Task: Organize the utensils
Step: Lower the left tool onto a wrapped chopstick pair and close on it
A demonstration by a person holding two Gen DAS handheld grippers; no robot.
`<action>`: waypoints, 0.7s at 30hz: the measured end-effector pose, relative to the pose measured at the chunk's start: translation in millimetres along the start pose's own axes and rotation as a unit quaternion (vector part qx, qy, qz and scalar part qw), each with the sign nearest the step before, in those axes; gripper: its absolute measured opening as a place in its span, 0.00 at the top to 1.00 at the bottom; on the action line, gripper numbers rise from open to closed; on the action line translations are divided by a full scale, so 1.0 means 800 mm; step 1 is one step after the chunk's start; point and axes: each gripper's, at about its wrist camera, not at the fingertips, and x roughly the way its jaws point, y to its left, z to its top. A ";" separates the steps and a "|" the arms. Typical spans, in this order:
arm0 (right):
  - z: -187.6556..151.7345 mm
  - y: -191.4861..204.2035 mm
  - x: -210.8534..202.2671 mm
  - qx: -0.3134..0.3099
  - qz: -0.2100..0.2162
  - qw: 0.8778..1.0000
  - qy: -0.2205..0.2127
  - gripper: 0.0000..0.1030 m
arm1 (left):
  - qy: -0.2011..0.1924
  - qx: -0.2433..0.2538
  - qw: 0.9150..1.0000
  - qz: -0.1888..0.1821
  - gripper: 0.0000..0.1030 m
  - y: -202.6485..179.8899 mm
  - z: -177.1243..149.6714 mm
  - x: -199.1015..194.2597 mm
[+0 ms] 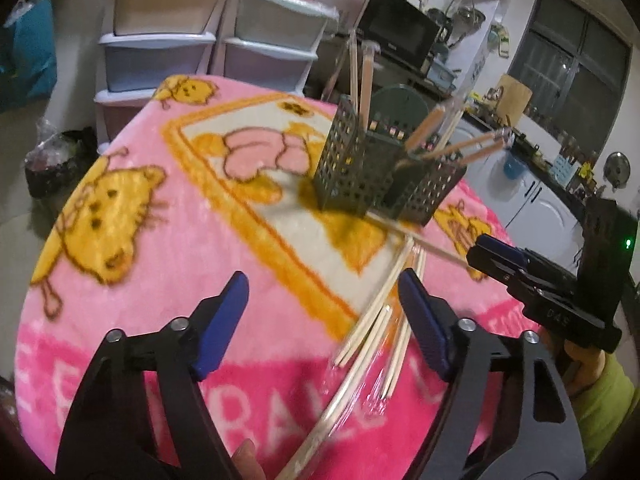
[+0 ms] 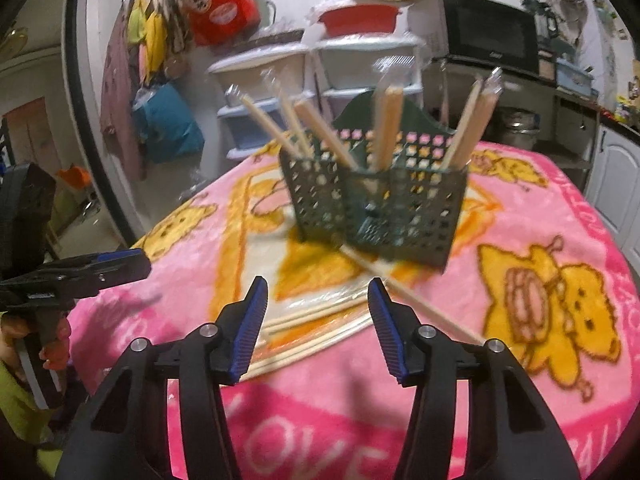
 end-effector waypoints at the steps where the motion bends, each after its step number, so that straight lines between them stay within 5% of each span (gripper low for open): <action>1: -0.002 0.002 0.004 0.000 0.006 1.000 0.008 0.55 | 0.004 0.001 1.000 -0.001 0.37 0.000 -0.003 0.002; 21: -0.026 0.032 0.046 -0.029 0.055 0.995 0.077 0.74 | 0.078 0.024 0.996 -0.028 0.72 -0.003 -0.053 0.023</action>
